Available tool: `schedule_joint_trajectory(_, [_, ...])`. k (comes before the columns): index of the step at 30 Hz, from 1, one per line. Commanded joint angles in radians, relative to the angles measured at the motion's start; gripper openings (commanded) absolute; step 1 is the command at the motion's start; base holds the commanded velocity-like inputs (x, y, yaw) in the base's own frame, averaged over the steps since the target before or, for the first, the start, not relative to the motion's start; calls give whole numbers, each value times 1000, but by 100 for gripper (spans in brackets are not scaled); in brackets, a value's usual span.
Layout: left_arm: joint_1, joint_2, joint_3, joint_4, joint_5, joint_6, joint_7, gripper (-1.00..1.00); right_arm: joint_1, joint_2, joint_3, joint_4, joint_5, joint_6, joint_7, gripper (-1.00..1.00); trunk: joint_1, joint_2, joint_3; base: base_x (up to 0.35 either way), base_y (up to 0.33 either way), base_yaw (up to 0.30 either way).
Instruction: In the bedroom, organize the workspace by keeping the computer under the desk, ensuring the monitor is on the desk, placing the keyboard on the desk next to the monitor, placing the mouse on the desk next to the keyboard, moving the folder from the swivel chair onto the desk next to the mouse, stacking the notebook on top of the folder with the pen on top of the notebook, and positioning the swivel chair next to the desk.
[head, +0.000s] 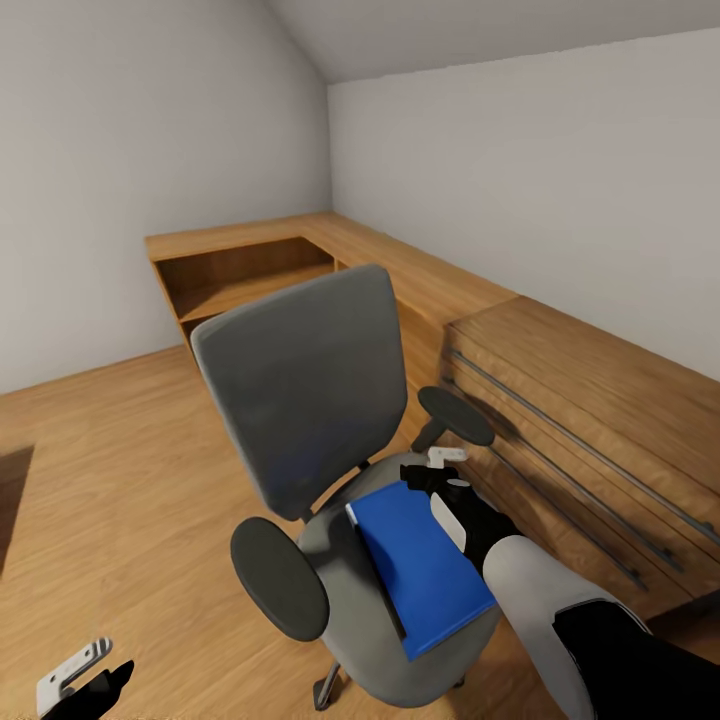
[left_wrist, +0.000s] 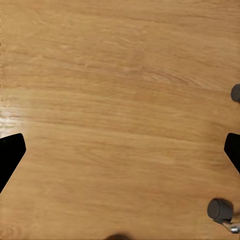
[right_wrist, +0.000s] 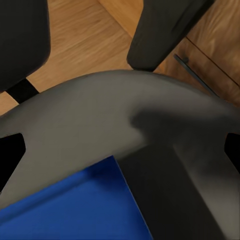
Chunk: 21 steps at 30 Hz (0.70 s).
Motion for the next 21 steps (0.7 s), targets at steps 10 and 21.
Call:
schedule_joint_trajectory(10, [0,0,0,-2,11,5,7,100,0,-1,8,-2,-9,5,-8,100,0,0,-16,0,0,0])
schedule_joint_trajectory(21, [0,0,0,-2,11,5,7,100,1,-1,9,-2,-9,5,-9,100,0,0,-22,0,0,0])
